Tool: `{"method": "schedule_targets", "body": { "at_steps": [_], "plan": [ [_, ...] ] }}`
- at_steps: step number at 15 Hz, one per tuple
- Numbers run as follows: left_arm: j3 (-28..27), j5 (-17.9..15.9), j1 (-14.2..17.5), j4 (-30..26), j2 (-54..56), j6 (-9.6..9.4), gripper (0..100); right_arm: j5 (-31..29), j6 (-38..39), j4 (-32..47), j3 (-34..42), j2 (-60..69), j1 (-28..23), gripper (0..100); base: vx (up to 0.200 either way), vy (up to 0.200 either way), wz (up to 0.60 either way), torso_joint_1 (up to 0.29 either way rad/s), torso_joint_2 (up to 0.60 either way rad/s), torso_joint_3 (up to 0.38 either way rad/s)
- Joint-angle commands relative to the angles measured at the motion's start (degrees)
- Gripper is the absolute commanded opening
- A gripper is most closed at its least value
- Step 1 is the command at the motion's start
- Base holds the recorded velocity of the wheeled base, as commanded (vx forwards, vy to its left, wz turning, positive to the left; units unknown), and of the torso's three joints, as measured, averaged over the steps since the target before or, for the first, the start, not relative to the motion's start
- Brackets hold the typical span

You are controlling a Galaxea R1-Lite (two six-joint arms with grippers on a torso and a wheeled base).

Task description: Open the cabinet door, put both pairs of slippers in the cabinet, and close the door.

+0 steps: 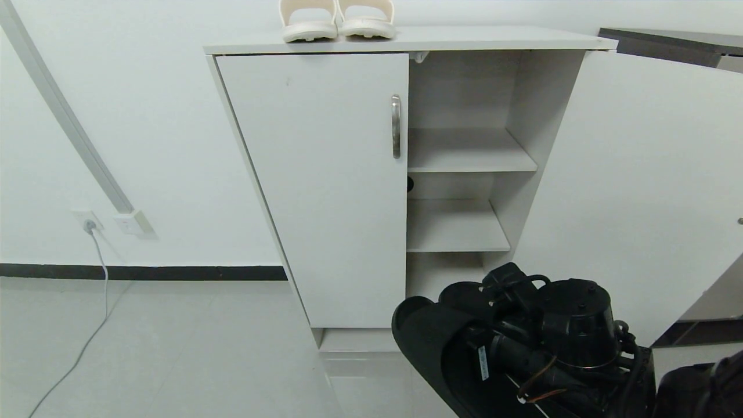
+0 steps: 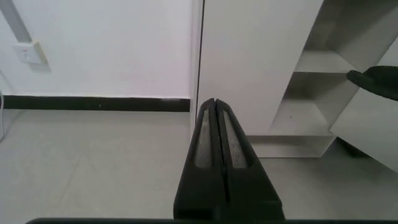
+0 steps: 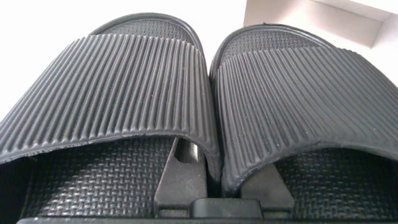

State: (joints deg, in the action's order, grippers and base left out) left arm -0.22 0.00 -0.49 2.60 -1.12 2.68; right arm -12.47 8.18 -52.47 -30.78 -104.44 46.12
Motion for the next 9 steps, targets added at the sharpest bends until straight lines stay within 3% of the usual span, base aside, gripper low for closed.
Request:
{"method": "schedule_targets", "body": {
  "at_steps": [1,2,3,4,5,6,8,9],
  "plan": [
    [0.0,0.3,-0.2,0.0,-1.2,-0.05,0,0.0,0.0,-0.1,0.4,0.0,0.2,0,0.000,0.000,0.00,0.000,0.00,0.000],
    [0.0,3.3,1.0,0.1,-0.7,-0.31,0,0.0,0.0,-0.5,0.5,0.0,0.2,0,0.000,0.000,0.00,0.000,0.00,0.000],
    [0.0,7.6,0.7,0.1,1.0,-2.24,0,0.0,0.0,-1.1,0.5,0.0,0.2,0,0.000,0.000,0.00,0.000,0.00,0.000],
    [0.0,4.8,0.6,0.2,1.0,-3.21,0,0.0,0.0,-1.2,0.6,-0.1,0.2,0,0.000,0.000,0.00,0.000,0.00,0.000],
    [0.0,1.1,0.6,0.2,1.0,-2.95,0,0.0,0.0,-1.3,0.6,-0.1,0.2,0,0.000,0.000,0.00,0.000,0.00,0.000],
    [-0.3,-4.2,0.3,-4.5,0.4,-2.77,0,0.0,0.0,-1.3,0.5,-0.4,0.2,0,0.000,0.000,0.00,0.000,0.00,0.000],
    [0.1,-1.8,0.4,-2.4,0.9,-3.12,0,0.0,-0.1,-2.5,0.5,-1.2,0.3,0,0.000,0.000,0.00,0.000,0.00,0.000],
    [0.1,-1.0,0.4,-2.6,0.9,-1.89,0,-0.2,-0.1,-3.2,0.5,-1.7,0.3,0,0.000,0.000,0.00,0.000,0.00,0.000]
  ]
}}
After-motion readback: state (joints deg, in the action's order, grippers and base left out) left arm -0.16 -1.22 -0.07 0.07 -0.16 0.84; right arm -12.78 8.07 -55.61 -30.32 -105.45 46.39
